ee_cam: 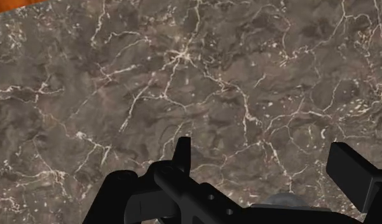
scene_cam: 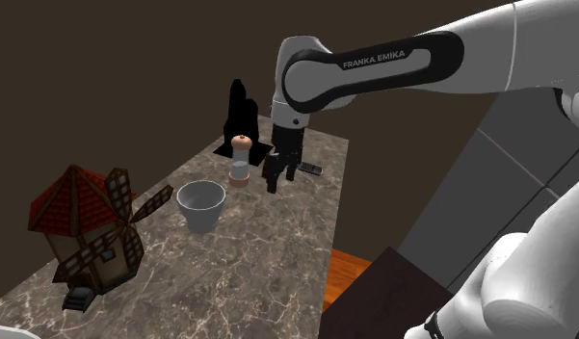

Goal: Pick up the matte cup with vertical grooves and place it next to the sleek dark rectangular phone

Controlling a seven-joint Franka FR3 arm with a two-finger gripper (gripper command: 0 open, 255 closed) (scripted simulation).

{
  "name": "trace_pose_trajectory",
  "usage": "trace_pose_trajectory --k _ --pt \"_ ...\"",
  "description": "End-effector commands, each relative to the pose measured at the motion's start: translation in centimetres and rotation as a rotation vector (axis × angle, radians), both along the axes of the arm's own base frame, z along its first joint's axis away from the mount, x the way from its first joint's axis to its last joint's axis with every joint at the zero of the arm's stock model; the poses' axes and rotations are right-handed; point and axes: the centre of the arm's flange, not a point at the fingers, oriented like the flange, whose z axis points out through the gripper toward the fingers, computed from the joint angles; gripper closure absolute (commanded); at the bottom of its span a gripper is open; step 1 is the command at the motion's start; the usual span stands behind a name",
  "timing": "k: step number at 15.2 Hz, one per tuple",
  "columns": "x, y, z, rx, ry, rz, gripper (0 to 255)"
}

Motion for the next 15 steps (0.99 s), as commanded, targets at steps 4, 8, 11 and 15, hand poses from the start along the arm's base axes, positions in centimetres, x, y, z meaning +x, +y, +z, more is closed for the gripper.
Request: trace_pose_trajectory --k 4,8,11,15 --pt "5.2 2.6 -1.7 0.024 -0.016 0.019 0" --pt "9.3 5.1 -3.1 0.042 -0.028 0.034 0" --pt "12.4 7.0 -4.0 0.056 -0.037 0.045 0" --pt "15.0 8.7 -5.3 0.067 -0.044 0.054 0"
